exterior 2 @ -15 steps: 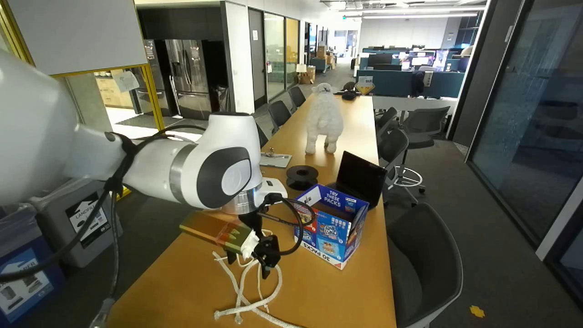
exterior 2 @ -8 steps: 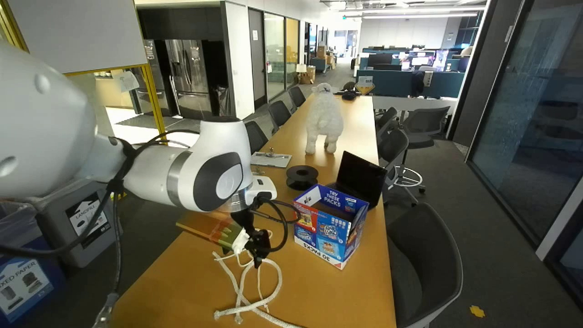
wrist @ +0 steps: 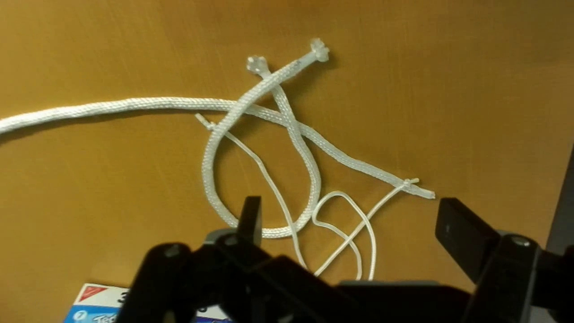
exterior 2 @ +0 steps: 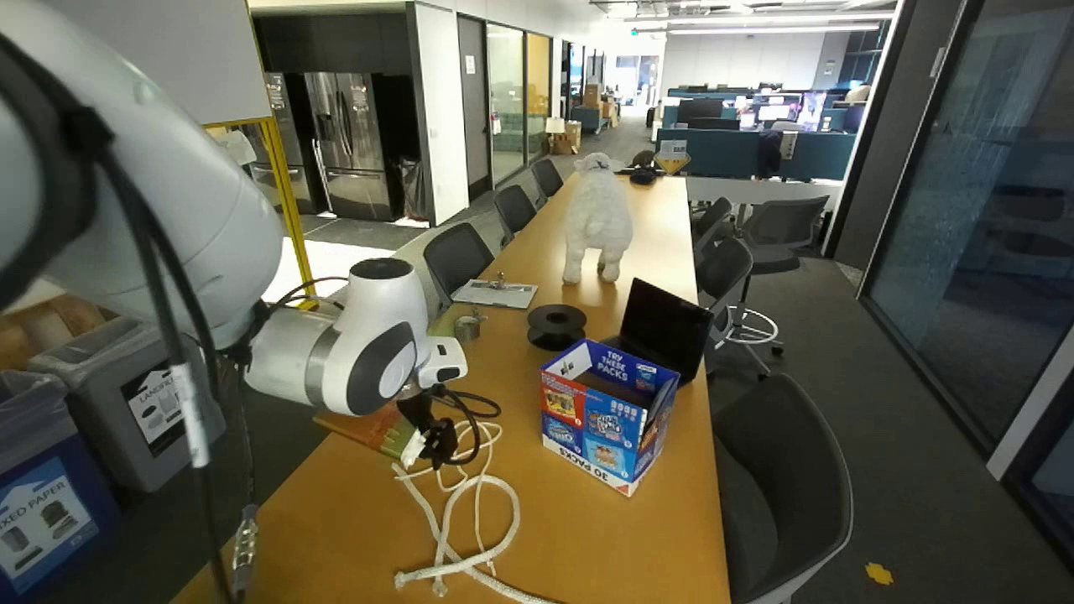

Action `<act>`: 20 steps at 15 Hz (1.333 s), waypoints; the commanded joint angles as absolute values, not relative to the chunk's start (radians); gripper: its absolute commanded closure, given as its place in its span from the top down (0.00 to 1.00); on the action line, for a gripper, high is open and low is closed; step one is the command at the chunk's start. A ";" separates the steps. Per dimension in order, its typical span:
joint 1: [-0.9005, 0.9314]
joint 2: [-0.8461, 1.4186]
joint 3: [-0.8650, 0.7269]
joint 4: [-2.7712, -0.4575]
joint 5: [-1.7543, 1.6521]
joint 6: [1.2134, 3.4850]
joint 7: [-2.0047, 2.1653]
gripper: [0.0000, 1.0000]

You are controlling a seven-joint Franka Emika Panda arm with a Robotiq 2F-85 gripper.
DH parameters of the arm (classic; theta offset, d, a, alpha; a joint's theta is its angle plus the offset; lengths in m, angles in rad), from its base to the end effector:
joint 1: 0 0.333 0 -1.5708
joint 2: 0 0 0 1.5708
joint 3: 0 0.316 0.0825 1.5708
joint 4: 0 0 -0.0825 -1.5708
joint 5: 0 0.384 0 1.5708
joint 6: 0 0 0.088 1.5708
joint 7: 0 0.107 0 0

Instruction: Put the ropes in the box one at a time

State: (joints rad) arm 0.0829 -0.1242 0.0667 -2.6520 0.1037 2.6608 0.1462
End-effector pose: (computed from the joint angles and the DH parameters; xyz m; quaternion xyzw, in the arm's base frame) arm 0.4283 0.0610 0.2958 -0.9966 0.0425 -0.0623 0.0324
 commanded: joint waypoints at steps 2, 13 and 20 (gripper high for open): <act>0.126 0.120 0.104 -2.509 0.166 2.797 0.087 1.00; 0.100 0.545 0.139 -2.150 0.098 2.837 -0.033 1.00; 0.129 0.748 0.095 -1.944 0.018 2.817 -0.042 1.00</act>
State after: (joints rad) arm 0.1153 0.6602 0.1160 -2.0563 0.0598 2.8232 -0.0360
